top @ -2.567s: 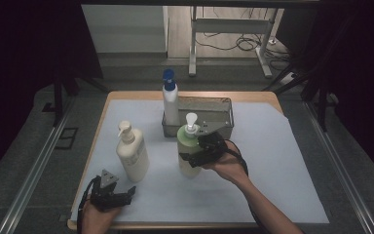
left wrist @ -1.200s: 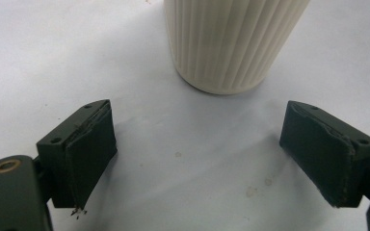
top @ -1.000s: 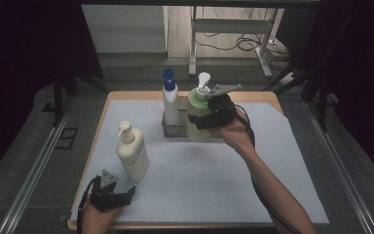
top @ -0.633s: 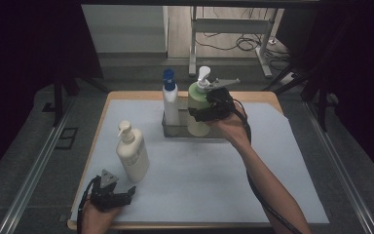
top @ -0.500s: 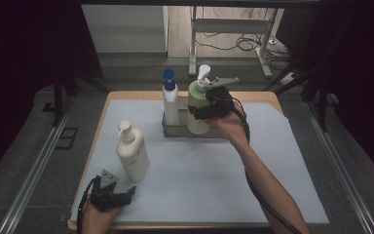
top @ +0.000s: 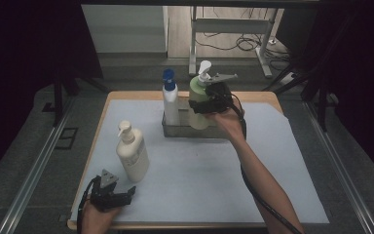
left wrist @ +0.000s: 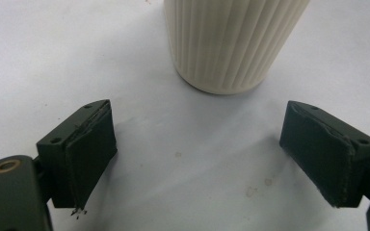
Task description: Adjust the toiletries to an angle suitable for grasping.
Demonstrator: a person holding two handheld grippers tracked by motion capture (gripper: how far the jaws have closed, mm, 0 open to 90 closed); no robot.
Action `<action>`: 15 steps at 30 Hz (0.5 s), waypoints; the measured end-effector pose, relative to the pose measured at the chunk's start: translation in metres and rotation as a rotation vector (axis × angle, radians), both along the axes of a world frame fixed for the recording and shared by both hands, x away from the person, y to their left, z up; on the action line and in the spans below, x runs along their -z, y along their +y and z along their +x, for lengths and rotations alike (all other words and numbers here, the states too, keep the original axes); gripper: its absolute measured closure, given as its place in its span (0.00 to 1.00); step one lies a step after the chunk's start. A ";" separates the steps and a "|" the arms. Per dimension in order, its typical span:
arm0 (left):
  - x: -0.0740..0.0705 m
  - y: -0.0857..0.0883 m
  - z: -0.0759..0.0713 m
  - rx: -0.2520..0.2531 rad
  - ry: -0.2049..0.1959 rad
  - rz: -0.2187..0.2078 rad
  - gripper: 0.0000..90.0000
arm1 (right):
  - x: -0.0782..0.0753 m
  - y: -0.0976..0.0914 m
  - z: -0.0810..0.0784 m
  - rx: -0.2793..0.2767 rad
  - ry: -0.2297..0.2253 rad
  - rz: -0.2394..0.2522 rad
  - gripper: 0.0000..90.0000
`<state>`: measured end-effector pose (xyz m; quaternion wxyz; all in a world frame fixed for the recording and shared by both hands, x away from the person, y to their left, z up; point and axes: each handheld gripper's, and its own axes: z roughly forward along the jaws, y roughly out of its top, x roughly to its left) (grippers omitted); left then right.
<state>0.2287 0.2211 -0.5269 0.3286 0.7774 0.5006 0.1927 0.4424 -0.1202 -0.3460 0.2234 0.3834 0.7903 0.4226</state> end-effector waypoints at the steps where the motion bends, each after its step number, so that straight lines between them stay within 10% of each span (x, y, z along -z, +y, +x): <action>1: 0.000 0.000 0.000 0.000 0.000 0.000 0.14 | 0.000 0.000 0.001 0.004 -0.001 -0.001 0.15; 15: 0.000 0.000 0.000 0.000 0.000 0.000 0.14 | 0.008 0.008 0.018 0.029 -0.001 -0.015 0.15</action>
